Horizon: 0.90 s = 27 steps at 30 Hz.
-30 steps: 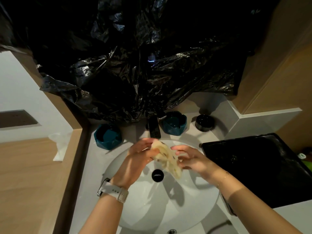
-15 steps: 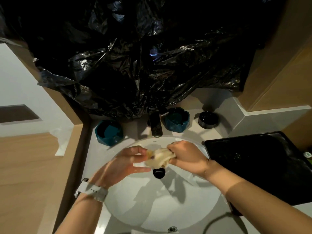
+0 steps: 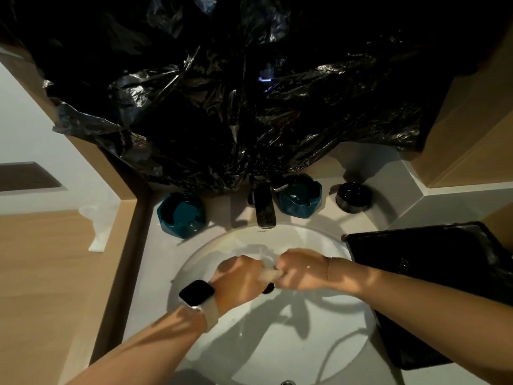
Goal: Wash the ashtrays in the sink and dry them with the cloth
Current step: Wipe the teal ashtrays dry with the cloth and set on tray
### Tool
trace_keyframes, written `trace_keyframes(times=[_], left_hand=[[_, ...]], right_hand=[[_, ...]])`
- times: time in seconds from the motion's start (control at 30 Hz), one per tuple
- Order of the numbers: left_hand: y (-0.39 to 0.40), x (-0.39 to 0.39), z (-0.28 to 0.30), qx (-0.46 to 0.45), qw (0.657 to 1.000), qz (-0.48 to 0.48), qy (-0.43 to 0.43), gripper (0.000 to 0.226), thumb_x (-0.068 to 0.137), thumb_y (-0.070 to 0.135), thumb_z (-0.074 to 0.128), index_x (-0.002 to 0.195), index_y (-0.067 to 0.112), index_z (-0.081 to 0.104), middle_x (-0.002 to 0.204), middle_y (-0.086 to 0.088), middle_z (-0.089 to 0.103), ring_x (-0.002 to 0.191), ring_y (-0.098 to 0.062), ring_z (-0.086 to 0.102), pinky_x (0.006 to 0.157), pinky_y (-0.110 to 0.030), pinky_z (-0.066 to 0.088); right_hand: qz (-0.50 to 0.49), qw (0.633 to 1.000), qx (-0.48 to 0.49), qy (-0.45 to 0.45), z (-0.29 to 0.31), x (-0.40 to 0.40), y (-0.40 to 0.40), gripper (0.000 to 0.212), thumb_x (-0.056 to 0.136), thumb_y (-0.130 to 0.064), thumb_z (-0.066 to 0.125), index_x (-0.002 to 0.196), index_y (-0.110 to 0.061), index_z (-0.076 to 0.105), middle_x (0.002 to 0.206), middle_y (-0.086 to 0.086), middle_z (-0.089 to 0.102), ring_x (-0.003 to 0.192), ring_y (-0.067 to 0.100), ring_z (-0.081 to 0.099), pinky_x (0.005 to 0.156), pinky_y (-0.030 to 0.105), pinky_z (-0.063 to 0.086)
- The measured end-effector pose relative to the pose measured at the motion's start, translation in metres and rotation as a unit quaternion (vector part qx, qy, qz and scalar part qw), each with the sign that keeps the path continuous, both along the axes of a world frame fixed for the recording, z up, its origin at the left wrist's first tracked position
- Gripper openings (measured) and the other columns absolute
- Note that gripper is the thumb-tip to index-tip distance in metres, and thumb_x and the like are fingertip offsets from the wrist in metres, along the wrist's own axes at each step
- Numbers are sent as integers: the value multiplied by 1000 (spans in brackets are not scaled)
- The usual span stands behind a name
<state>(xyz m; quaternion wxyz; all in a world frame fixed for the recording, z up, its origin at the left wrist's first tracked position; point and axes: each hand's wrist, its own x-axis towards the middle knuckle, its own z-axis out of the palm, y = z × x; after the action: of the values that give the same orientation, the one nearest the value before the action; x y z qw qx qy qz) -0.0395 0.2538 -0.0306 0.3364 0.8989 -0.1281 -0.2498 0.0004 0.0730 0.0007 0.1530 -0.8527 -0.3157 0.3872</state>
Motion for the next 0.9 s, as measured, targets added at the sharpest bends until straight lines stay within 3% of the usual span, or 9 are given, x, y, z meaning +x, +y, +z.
trace_keyframes(times=[0.07, 0.13, 0.2, 0.27, 0.47, 0.53, 0.63, 0.73, 0.9], left_hand=[[2, 0, -9, 191, 970, -85, -128, 22, 98, 24, 48, 105, 10, 62, 96, -8, 65, 85, -24, 60, 72, -27, 37], [3, 3, -16, 244, 951, -106, -159, 24, 96, 25, 47, 109, 10, 59, 102, -8, 67, 91, -29, 64, 73, -31, 44], [-1, 7, -18, 250, 948, -113, -163, 21, 95, 23, 46, 101, 10, 62, 99, -5, 68, 87, -26, 64, 68, -30, 40], [-3, 9, -22, 247, 952, -118, -136, 21, 95, 20, 45, 92, 11, 64, 94, -4, 69, 81, -24, 62, 66, -29, 37], [4, 6, -24, 81, 963, 2, 257, 28, 94, 18, 48, 67, 16, 43, 62, 1, 44, 43, -8, 42, 45, -20, 30], [6, 4, -9, -24, 906, 34, 422, 27, 94, 17, 49, 68, 18, 43, 53, 5, 42, 37, -4, 33, 39, -16, 22], [8, 0, 8, -188, 806, 6, 562, 32, 95, 19, 47, 63, 22, 46, 51, 10, 36, 38, -2, 27, 43, -17, 11], [6, -8, 20, -219, 790, -19, 573, 42, 97, 16, 45, 58, 28, 55, 52, 11, 35, 39, 0, 27, 42, -16, 12], [-7, -20, 10, 79, 977, -30, 195, 23, 89, 16, 55, 68, 19, 49, 62, 6, 43, 62, -15, 46, 49, -20, 30]], right_hand=[[-144, 946, 49, 286, -19, 0, 4, 14, 65, -32, 64, 62, -27, 52, 52, -12, 44, 47, 7, 39, 49, 20, 30], [-208, 810, 32, 547, -39, 3, 11, 28, 66, -26, 63, 49, -23, 41, 42, -11, 39, 34, 5, 31, 37, 18, 24], [-214, 701, 73, 677, -53, 3, 16, 39, 78, -24, 53, 47, -24, 30, 38, -11, 34, 31, 3, 25, 31, 14, 26], [-256, 674, 95, 686, -58, -2, 13, 38, 83, -20, 45, 48, -24, 33, 37, -12, 31, 33, 5, 17, 30, 12, 24], [-291, 947, 71, 115, -47, -31, 5, 27, 79, -20, 66, 104, -21, 55, 91, 1, 63, 75, 14, 62, 67, 33, 56], [-141, 976, 111, -121, -44, -40, -6, 58, 77, -13, 61, 131, -21, 43, 121, 2, 53, 107, 18, 54, 88, 34, 51], [35, 936, 50, -347, -38, -55, -5, 75, 64, -12, 69, 134, -21, 45, 110, -2, 59, 92, 14, 59, 73, 25, 51], [55, 913, -8, -404, -33, -57, 5, 48, 41, -14, 77, 88, -18, 68, 64, -6, 59, 51, 12, 57, 42, 19, 35], [31, 972, -20, -231, -20, -52, 18, 19, 84, -16, 45, 85, -19, 63, 80, 4, 61, 82, 30, 61, 49, 23, 26]])
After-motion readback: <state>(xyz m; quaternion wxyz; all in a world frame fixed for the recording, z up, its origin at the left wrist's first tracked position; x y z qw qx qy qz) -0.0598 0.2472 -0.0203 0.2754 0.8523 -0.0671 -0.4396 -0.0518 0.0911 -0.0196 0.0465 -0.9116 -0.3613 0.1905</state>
